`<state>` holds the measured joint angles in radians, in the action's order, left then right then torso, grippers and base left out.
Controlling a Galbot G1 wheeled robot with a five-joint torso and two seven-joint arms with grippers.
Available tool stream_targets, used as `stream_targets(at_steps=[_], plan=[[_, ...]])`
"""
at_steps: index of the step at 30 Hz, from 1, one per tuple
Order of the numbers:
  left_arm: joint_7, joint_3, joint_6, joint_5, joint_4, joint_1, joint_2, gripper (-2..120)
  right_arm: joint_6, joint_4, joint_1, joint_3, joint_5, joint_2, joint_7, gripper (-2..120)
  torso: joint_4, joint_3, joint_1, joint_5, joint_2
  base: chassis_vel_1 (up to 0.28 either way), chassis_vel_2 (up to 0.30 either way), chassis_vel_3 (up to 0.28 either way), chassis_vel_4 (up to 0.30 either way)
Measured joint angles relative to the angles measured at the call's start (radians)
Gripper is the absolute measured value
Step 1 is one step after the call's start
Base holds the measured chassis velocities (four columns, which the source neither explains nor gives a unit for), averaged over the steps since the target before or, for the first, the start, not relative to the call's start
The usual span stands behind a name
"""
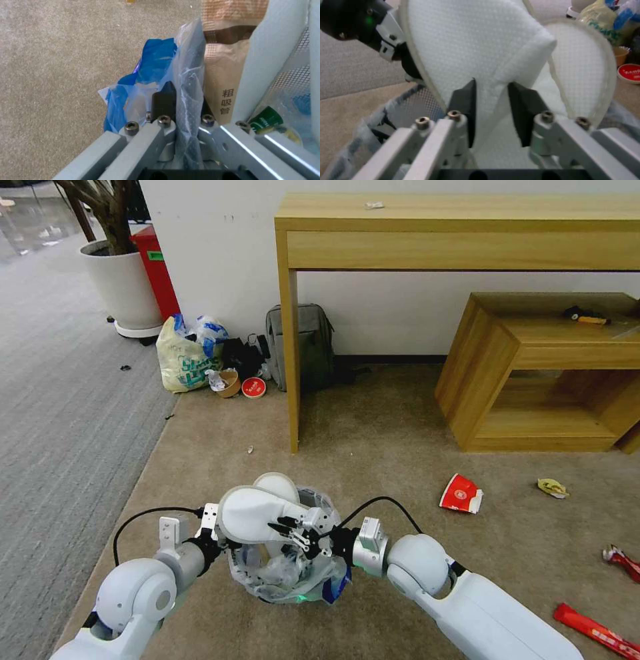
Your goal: Pick up the trash bin and place the garbage on the floor into it.
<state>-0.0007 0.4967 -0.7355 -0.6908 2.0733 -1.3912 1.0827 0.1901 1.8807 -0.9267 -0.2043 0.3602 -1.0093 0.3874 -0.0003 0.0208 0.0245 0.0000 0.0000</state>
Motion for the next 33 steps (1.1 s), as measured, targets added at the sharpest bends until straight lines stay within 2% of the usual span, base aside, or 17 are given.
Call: stream_targets(at_steps=[2, 4, 5, 7, 8, 11, 13, 15, 16, 19, 28, 33], plan=[[0.0, 0.002, 0.0, 0.0, 0.0, 0.0, 0.0, 0, 0.001, 0.004, 0.0, 0.001, 0.001, 0.001, -0.002, 34, 0.0, 0.0, 0.0, 0.0, 0.0, 0.0, 0.0, 0.0, 0.0], [0.0, 0.009, 0.0, 0.0, -0.001, 0.0, -0.001, 0, 0.002, 0.015, -0.002, 0.006, 0.005, 0.007, -0.006, 45, 0.0, 0.0, 0.0, 0.0, 0.0, 0.0, 0.0, 0.0, 0.0], [0.0, 0.009, 0.0, 0.0, -0.001, 0.0, -0.001, 0, 0.002, 0.015, -0.002, 0.006, 0.005, 0.007, -0.006, 45, 0.0, 0.0, 0.0, 0.0, 0.0, 0.0, 0.0, 0.0, 0.0], [0.0, 0.014, 0.0, -0.001, -0.001, 0.0, -0.002, 0, 0.003, 0.022, -0.003, 0.017, 0.008, 0.016, -0.006, 57, 0.0, 0.0, 0.0, 0.0, 0.0, 0.0, 0.0, 0.0, 0.0], [0.0, 0.014, 0.0, -0.001, -0.001, 0.0, -0.002, 0, 0.003, 0.022, -0.003, 0.017, 0.008, 0.016, -0.006, 57, 0.0, 0.0, 0.0, 0.0, 0.0, 0.0, 0.0, 0.0, 0.0], [0.0, 0.016, 0.0, -0.001, -0.001, -0.002, -0.002, 0, 0.005, 0.04, -0.013, 0.041, 0.018, 0.036, 0.002, 72, 0.0, 0.0, 0.0, 0.0, 0.0, 0.0, 0.0, 0.0, 0.0], [0.0, 0.016, 0.0, -0.001, -0.002, -0.003, -0.002, 0, 0.005, 0.048, -0.017, 0.048, 0.022, 0.042, 0.002, 76, 0.0, 0.0, 0.0, 0.0, 0.0, 0.0, 0.0, 0.0, 0.0], [0.0, 0.016, 0.0, -0.001, -0.002, -0.002, -0.001, 0, 0.008, 0.067, -0.029, 0.065, 0.028, 0.053, 0.002, 88, 0.0, 0.0, 0.0, 0.0, 0.0, 0.0, 0.0, 0.0, 0.0], [0.0, 0.016, 0.0, -0.001, -0.002, -0.002, -0.001, 0, 0.008, 0.067, -0.029, 0.065, 0.028, 0.053, 0.002, 88, 0.0, 0.0, 0.0, 0.0, 0.0, 0.0, 0.0, 0.0, 0.0], [0.0, 0.017, 0.0, -0.002, -0.003, 0.0, 0.0, 0, 0.009, 0.098, -0.047, 0.095, 0.036, 0.065, -0.008, 98, -0.0001, 0.0, 0.0, 0.0001, 0.0, 0.0, 0.0, 0.0, 0.0], [0.0, 0.039, 0.0, 0.0, 0.002, -0.019, 0.002, 0, 0.01, 0.156, -0.081, 0.166, 0.071, 0.076, -0.084, 100, 0.0, 0.0, 0.0, 0.0, 0.0, 0.0, 0.0, 0.0, 0.0], [0.002, 0.058, 0.0, 0.0, 0.017, -0.037, 0.007, 0, 0.029, 0.183, -0.114, 0.242, 0.116, 0.066, -0.167, 100, 0.0, 0.0, 0.0, 0.0, 0.0, 0.0, 0.0, 0.0, 0.0]])
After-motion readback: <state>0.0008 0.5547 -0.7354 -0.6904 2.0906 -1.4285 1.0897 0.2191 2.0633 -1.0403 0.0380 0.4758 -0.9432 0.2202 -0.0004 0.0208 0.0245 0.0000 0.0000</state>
